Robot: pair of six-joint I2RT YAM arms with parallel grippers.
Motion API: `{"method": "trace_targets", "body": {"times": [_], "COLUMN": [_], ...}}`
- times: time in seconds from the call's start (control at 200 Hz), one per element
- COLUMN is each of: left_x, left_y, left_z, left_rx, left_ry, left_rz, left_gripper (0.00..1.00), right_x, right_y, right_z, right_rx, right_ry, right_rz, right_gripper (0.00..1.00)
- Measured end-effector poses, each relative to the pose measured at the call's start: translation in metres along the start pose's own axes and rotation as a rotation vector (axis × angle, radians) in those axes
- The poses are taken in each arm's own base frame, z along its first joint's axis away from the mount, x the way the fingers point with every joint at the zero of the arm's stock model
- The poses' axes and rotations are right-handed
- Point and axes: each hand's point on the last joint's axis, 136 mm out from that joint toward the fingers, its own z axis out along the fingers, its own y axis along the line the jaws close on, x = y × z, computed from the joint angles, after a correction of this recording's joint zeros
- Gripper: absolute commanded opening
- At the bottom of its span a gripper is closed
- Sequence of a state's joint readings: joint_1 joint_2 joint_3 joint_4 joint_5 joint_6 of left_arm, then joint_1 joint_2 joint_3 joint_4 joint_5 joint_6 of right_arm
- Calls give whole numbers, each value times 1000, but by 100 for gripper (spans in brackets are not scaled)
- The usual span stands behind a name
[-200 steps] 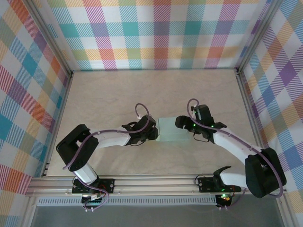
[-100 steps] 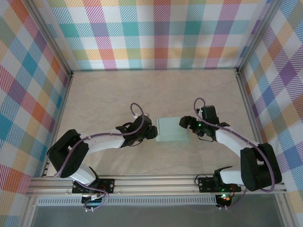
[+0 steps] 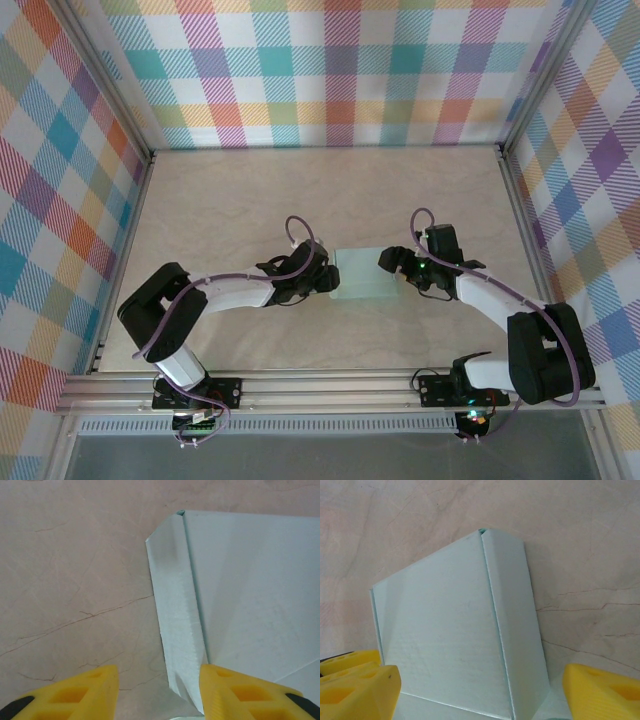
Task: Fold the paper box
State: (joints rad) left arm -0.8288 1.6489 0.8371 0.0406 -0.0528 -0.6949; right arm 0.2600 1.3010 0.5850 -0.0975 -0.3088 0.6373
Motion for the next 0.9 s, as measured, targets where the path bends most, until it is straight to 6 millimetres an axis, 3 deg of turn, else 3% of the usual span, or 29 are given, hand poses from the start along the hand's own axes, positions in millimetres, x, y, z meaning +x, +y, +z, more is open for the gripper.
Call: {"method": "trace_targets", "body": {"times": [0.52,0.9], "left_x": [0,8], "left_y": [3,26], "left_z": [2,1], "left_rx": [18,-35], "left_ry": [-21,-4], "left_rz": [-11,-36], "left_gripper": [44,44], "right_x": [-4,0], "right_y": [-6,-4], "right_z": [-2,9], "right_rx": [-6,-64], "right_ry": [-10,36], "right_rz": [41,79], "right_gripper": [84,83]}}
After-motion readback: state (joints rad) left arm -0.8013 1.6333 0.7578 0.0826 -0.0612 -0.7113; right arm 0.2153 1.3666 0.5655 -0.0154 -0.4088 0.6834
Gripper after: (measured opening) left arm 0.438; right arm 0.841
